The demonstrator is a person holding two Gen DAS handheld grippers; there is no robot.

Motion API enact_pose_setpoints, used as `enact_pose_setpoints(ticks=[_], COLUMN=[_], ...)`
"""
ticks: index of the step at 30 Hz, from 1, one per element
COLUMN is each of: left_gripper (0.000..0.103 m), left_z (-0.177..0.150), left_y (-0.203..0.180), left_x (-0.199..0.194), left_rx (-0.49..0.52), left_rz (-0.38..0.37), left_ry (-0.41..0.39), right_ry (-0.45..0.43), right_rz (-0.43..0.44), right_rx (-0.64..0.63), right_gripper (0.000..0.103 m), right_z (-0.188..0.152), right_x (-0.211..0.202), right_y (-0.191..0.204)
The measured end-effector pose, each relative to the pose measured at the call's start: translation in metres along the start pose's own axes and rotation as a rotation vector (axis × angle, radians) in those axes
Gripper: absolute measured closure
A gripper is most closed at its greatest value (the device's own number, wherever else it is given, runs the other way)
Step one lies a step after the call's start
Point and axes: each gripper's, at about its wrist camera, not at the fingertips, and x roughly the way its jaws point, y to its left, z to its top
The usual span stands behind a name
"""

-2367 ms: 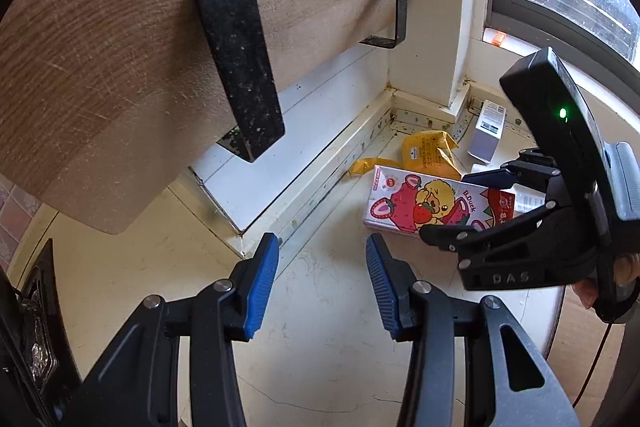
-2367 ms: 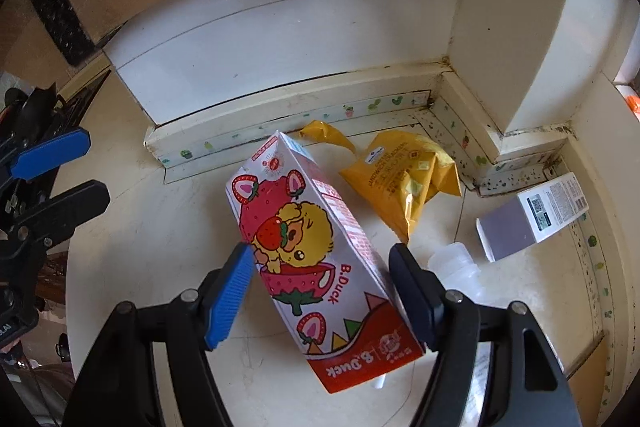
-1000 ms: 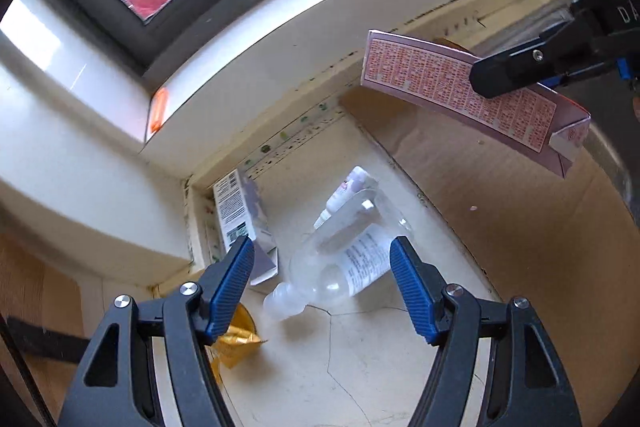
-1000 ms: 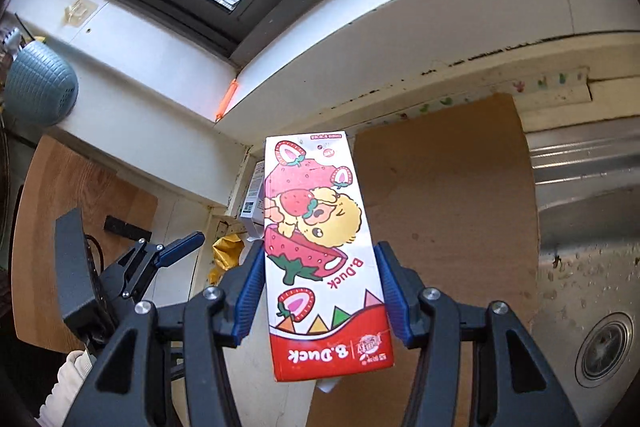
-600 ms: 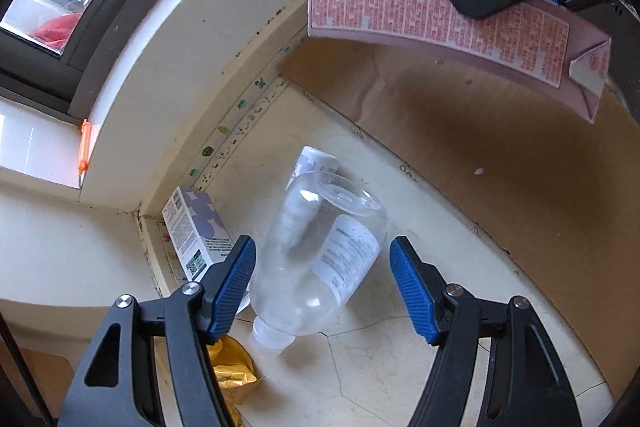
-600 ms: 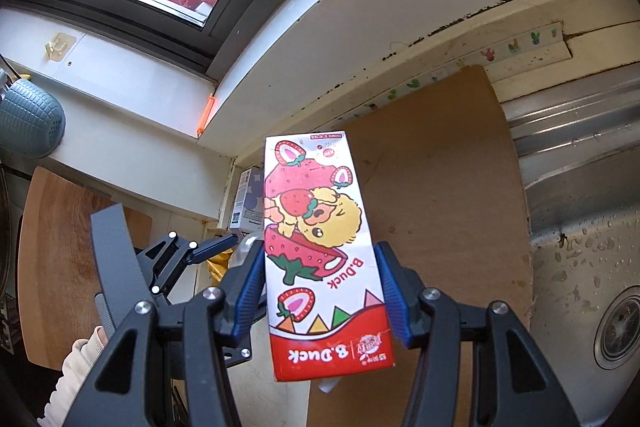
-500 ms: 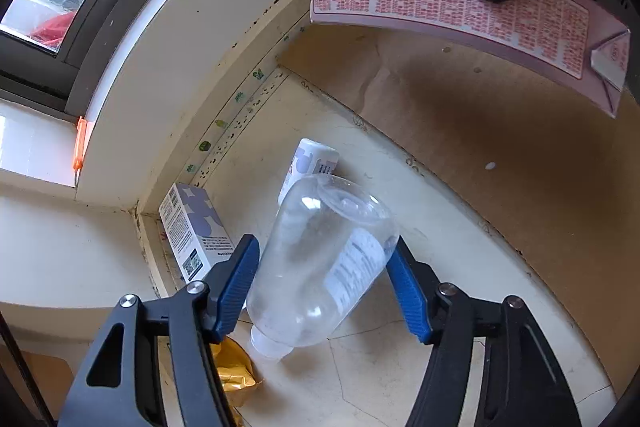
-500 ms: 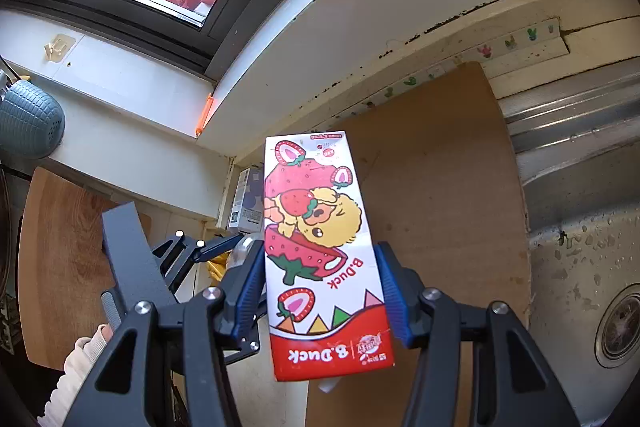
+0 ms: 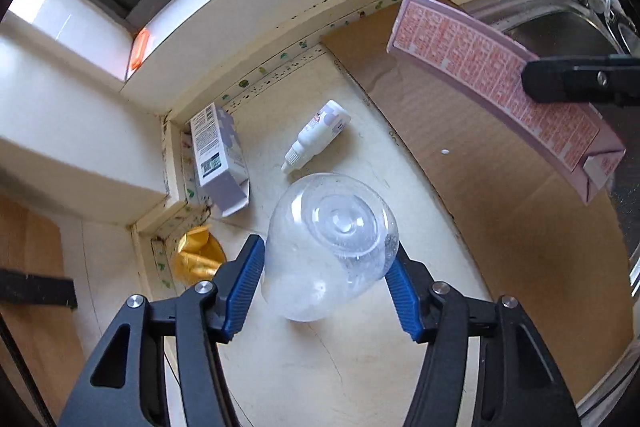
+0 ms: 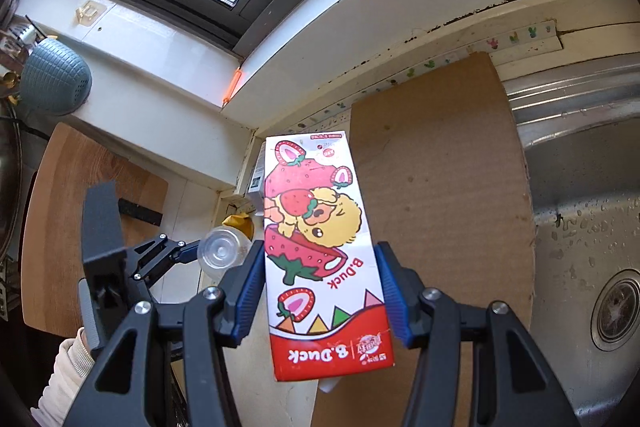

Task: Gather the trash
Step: 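Grasp the clear plastic bottle with the left tool while the right tool holds the carton, then carry the bottle and carton down toward the black trash bin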

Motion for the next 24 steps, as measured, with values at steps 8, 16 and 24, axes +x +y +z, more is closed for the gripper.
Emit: enact_pose_setpoints(ticks=[8,16,24], left_gripper=[0.046,0.046,0.046], left_z=[-0.067,-0.139,-0.223], left_y=[-0.023,-0.068,-0.115], left_x=[-0.086,-0.153,-0.199], left_rx=[-0.13,-0.157,-0.16], left_rz=[-0.027,-0.054,-0.062], left_ry=[-0.095,-0.219,-0.301], right_ry=[0.01,-0.047,-0.11], right_rz=[-0.037,-0.084,-0.116], right_rx=[-0.066,-0.056,-0.035], right_gripper=[0.049,0.049,0.049], right_z=[-0.073,-0.163,-0.25], right_x=[-0.041,-0.093,-0.142], right_y=[0.036,0.058,0.062])
